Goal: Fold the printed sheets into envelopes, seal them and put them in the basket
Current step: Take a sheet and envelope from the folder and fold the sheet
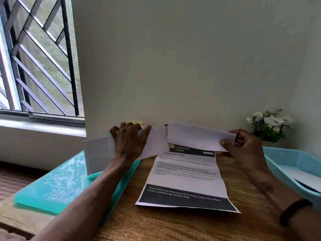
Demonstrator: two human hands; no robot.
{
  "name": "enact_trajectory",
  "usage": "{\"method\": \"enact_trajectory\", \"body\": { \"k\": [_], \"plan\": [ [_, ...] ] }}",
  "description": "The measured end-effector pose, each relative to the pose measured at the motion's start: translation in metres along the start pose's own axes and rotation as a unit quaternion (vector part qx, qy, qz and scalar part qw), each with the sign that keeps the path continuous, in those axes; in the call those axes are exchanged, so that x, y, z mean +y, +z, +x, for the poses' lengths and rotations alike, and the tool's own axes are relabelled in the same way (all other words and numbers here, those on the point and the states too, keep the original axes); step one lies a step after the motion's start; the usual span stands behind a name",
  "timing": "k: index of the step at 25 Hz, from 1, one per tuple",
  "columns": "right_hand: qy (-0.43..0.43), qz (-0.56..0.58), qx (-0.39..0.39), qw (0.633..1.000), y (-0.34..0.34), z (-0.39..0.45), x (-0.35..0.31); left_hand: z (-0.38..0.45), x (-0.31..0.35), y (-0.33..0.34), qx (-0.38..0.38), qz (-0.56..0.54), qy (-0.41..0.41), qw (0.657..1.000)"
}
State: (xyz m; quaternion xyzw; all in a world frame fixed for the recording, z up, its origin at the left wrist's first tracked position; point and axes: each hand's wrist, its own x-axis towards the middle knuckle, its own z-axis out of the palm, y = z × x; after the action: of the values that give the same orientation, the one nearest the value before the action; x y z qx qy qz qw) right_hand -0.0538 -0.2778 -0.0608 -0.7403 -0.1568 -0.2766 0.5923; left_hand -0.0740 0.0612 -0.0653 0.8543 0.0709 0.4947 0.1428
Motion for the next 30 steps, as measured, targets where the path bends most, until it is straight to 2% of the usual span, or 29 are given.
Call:
{"method": "enact_trajectory", "body": {
  "k": [2, 7, 13, 18, 24, 27, 30],
  "plan": [
    [-0.022, -0.035, 0.022, 0.999, 0.001, -0.001, 0.001, 0.0, -0.002, 0.002, -0.012, -0.009, -0.015, 1.0],
    [-0.025, -0.032, 0.044, 0.998, 0.003, -0.001, 0.004, 0.0, -0.002, 0.0, -0.031, -0.042, -0.056, 0.997],
    [0.003, -0.017, 0.065, 0.998, 0.001, -0.001, 0.007, 0.0, -0.004, 0.0, -0.029, -0.113, -0.07, 0.991],
    [0.039, 0.057, 0.021, 0.997, 0.002, -0.002, 0.007, 0.001, -0.006, 0.003, -0.016, -0.137, -0.07, 0.988],
    [0.063, 0.066, -0.035, 0.995, -0.003, 0.0, 0.009, 0.004, -0.013, 0.006, 0.0, -0.154, -0.097, 0.983],
    [0.091, 0.047, -0.057, 0.993, -0.004, 0.001, 0.016, 0.002, -0.008, 0.007, -0.076, -0.135, -0.08, 0.985],
    [0.106, 0.012, -0.088, 0.99, -0.003, 0.002, 0.024, -0.001, -0.006, 0.012, -0.146, -0.097, -0.017, 0.984]
  ]
}}
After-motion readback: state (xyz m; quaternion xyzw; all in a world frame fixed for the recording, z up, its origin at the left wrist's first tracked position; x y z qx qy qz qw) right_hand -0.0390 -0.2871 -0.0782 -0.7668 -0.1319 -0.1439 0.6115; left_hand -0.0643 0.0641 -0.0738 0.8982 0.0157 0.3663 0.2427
